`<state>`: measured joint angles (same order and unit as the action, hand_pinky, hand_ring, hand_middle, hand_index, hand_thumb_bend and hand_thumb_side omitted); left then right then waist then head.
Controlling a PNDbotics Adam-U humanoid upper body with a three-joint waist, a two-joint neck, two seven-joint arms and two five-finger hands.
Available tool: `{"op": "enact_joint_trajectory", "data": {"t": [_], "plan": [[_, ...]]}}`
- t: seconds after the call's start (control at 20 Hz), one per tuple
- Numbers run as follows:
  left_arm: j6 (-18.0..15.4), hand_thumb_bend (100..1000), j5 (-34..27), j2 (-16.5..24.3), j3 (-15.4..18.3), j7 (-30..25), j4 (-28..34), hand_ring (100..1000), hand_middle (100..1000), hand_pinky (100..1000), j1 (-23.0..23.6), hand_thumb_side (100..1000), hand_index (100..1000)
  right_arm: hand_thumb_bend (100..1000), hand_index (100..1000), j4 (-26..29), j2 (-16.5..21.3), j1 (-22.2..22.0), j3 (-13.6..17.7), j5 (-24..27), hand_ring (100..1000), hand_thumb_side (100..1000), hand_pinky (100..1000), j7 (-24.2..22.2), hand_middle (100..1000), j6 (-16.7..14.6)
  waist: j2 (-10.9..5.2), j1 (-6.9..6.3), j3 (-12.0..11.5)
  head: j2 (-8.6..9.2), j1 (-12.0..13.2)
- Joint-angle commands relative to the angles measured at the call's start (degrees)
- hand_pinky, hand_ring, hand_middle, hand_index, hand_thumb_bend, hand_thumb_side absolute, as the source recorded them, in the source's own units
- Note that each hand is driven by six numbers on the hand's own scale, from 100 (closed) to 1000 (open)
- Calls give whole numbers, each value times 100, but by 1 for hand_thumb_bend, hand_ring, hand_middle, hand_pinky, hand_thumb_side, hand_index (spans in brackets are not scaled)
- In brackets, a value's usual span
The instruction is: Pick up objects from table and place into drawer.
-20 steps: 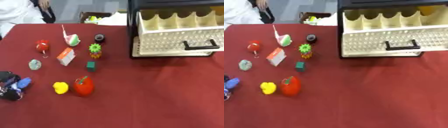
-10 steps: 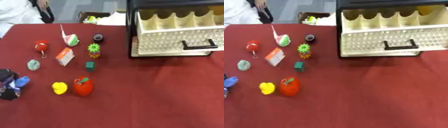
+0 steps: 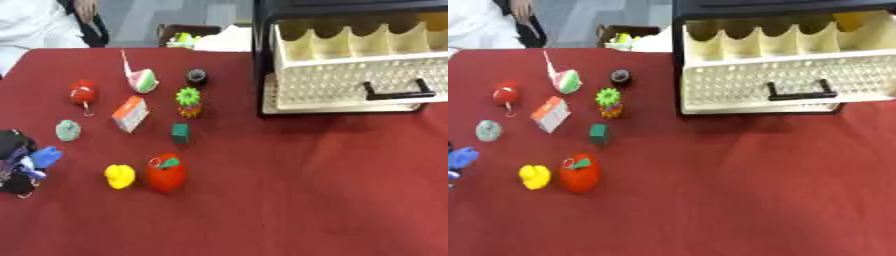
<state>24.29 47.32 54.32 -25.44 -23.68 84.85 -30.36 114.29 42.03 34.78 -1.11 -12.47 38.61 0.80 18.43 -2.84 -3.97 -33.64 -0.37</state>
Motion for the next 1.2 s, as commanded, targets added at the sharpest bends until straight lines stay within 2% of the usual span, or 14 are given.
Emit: {"op": "enact_joint_trajectory", "data": {"t": [0.05,0.3,0.85,1.2], "plan": [[27,100,-127,195,174,106,203,318,354,100,-70,294,581,100,737,30,114,65,32,18,606,505,533,6,591,16,-129,2,-17,7,-45],[101,100,-282,194,292,187,605,267,300,100,-152,274,551,100,737,30,112,67,34,18,606,505,533,9,591,16,-155,-2,-15,11,-77],[159,100,-500,128,534,24,1448,227,257,100,-455,275,524,100,737,30,127,83,33,28,607,502,533,18,591,26,-232,-37,-10,4,-168],[5,100,-496,-94,534,-293,1712,217,248,100,-1069,274,519,100,737,30,142,109,14,32,607,500,533,-5,590,45,-289,-84,15,-11,-259]]}}
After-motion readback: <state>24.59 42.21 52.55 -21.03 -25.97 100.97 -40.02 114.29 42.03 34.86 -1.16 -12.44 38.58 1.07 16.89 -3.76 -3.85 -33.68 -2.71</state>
